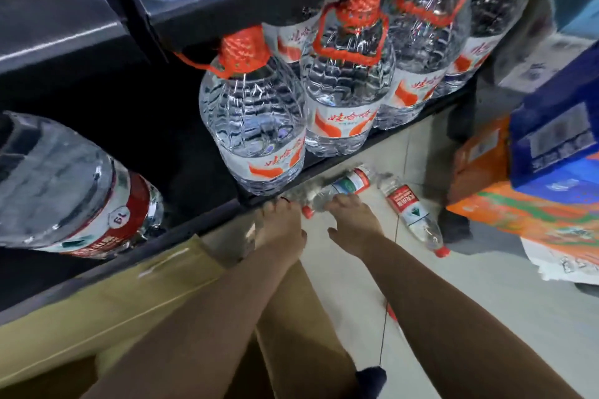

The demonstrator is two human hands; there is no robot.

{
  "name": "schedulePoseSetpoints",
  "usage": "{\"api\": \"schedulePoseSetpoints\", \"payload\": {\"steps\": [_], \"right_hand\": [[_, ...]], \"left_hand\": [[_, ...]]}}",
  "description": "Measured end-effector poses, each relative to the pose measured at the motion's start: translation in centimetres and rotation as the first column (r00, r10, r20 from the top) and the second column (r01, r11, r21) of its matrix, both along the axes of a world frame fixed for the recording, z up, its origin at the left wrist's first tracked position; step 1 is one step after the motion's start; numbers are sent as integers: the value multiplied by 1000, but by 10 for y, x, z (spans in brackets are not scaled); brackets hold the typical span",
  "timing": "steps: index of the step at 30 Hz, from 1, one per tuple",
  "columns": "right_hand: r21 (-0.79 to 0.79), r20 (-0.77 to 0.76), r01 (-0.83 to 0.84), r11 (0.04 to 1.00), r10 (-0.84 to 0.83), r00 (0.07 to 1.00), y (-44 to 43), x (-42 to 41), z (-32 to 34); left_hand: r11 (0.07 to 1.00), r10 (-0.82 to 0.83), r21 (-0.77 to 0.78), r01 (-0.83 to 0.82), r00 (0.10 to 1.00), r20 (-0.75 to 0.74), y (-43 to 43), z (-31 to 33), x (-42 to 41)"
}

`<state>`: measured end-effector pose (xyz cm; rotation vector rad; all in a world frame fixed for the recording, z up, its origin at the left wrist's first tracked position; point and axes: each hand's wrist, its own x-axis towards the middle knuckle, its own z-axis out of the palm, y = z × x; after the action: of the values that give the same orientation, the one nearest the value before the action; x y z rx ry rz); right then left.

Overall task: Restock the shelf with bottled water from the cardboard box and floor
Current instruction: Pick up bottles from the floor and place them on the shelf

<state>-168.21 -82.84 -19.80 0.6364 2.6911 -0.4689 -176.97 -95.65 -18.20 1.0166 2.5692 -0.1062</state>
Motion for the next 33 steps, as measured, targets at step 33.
{"api": "schedulePoseSetpoints", "payload": {"steps": [33], "right_hand": [[290, 106, -323, 901, 305, 946, 21, 21, -139]], "left_hand": [[998, -55, 26, 54, 998, 41, 12, -85, -17]]}}
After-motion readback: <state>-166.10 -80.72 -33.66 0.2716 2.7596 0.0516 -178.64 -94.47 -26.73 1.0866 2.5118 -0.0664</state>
